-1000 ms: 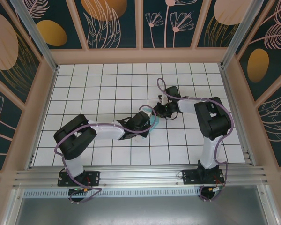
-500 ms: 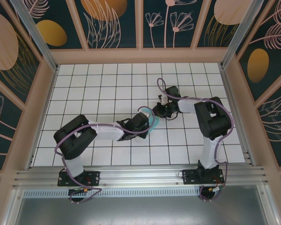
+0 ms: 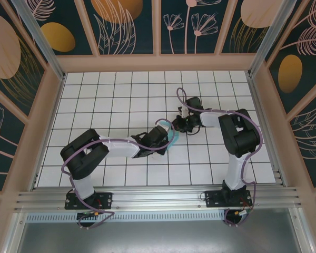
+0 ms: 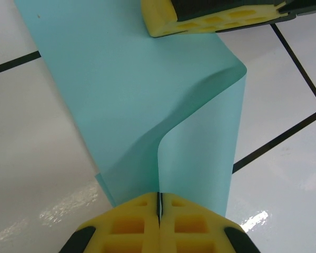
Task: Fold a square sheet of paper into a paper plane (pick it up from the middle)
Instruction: Third fold the triangle at the center of the table.
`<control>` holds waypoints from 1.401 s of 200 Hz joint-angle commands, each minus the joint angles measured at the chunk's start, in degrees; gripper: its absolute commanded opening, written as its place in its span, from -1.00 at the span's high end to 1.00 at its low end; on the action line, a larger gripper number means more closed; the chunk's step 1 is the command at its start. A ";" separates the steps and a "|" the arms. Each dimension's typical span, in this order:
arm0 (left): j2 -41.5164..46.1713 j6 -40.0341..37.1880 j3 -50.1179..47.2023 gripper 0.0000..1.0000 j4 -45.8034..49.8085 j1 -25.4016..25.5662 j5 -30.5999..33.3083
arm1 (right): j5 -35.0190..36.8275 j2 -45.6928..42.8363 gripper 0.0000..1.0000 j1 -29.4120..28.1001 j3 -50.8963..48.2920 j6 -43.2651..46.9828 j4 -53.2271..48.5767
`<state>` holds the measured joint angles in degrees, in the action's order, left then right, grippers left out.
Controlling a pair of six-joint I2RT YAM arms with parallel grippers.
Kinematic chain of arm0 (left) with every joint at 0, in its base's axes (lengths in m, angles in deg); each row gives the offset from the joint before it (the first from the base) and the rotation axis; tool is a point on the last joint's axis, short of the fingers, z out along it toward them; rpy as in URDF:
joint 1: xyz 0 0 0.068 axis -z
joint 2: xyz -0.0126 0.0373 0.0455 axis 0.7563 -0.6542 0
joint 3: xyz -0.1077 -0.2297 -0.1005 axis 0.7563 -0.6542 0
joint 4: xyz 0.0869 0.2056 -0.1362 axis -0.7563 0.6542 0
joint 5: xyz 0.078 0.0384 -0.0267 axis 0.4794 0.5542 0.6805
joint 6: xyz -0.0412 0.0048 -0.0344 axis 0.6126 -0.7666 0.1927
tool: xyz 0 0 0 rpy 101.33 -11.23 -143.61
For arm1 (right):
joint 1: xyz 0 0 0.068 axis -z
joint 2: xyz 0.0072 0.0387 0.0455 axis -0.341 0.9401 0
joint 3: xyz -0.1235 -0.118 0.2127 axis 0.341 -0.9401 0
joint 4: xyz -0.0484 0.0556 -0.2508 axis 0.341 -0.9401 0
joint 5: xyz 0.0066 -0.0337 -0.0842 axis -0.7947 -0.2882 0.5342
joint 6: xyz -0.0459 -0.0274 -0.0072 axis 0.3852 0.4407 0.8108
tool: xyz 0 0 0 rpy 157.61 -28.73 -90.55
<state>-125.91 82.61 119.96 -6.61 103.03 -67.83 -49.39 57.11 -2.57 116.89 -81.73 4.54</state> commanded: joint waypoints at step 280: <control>-1.38 1.89 -1.14 1.00 0.84 -0.54 0.20 | -3.67 -21.01 0.88 -3.20 -23.63 -17.28 19.14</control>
<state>-126.92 84.60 119.65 -7.70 103.03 -67.66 -51.20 36.87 -3.70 95.14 -94.62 17.63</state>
